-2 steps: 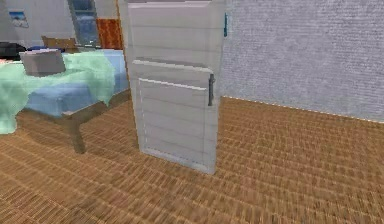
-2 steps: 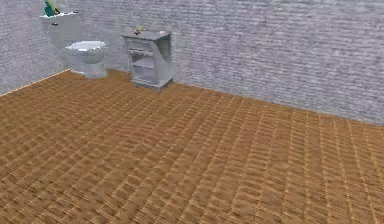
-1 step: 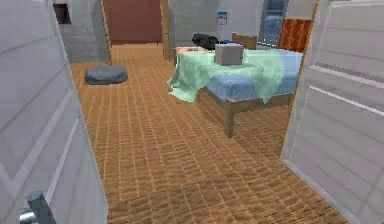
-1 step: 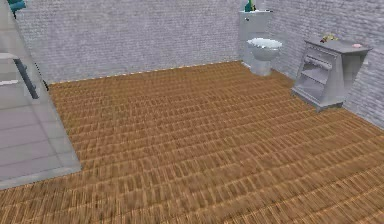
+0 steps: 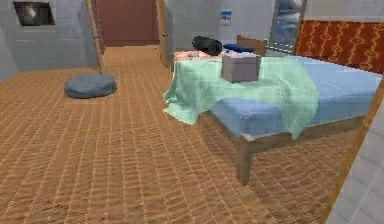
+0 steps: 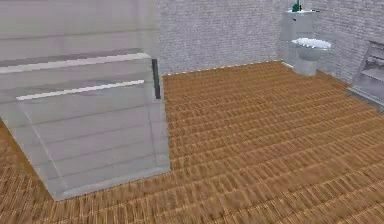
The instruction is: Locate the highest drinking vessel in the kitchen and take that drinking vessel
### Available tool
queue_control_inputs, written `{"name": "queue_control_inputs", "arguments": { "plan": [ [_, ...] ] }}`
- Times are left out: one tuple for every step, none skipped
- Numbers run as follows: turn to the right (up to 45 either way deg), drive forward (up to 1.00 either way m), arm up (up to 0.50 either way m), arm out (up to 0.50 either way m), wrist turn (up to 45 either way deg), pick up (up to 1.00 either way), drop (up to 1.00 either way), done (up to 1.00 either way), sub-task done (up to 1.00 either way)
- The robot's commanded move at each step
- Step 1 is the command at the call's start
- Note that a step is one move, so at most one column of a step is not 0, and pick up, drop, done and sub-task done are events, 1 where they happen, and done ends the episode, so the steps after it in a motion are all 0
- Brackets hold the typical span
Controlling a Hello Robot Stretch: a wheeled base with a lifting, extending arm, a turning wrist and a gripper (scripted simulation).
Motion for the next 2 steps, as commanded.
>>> {"name": "queue_control_inputs", "arguments": {
  "plan": [
    [-36.0, 0.0, 0.0, 0.0, 0.0, 0.0, 0.0, 0.0, 0.0],
    [0.0, 1.0, 0.0, 0.0, 0.0, 0.0, 0.0, 0.0, 0.0]
  ]
}}
